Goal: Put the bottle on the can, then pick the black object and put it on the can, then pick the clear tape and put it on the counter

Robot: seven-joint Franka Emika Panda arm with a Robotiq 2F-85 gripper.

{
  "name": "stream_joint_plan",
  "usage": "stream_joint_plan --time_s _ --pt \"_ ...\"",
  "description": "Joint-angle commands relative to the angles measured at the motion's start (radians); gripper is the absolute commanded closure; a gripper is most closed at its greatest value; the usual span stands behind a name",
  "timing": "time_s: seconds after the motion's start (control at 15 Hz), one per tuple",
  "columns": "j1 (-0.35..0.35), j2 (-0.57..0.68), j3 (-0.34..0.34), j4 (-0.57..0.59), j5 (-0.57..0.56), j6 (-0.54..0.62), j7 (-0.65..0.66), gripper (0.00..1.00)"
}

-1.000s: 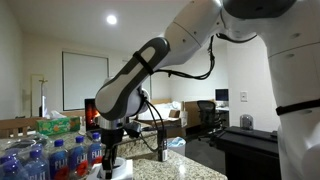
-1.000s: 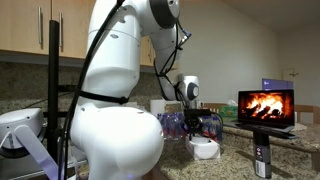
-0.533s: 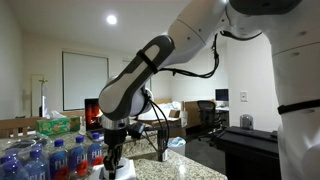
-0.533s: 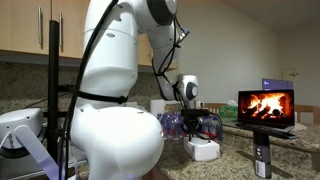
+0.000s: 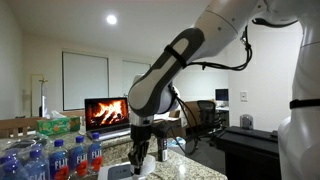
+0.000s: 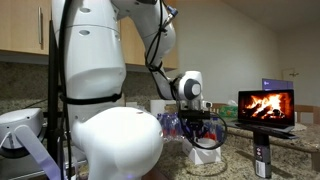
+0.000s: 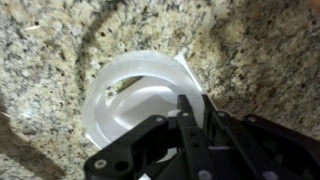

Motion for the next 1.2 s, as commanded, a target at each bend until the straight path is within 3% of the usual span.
stream_joint_plan --time_s 0.0,0.27,0.73,1.13 --pt "-0.028 -0.127 -0.049 -0.097 -0.011 0.041 0.008 0.89" --pt "-0.064 -0.177 -0.130 -0.092 -0.054 -0.016 -0.045 0.90" --pt "-0.086 -0.089 -0.281 -0.038 -0.033 -0.103 -0.269 0.90" --pt "-0.124 -0.005 -0.321 -0.013 -0.024 -0.109 -0.359 0.90"
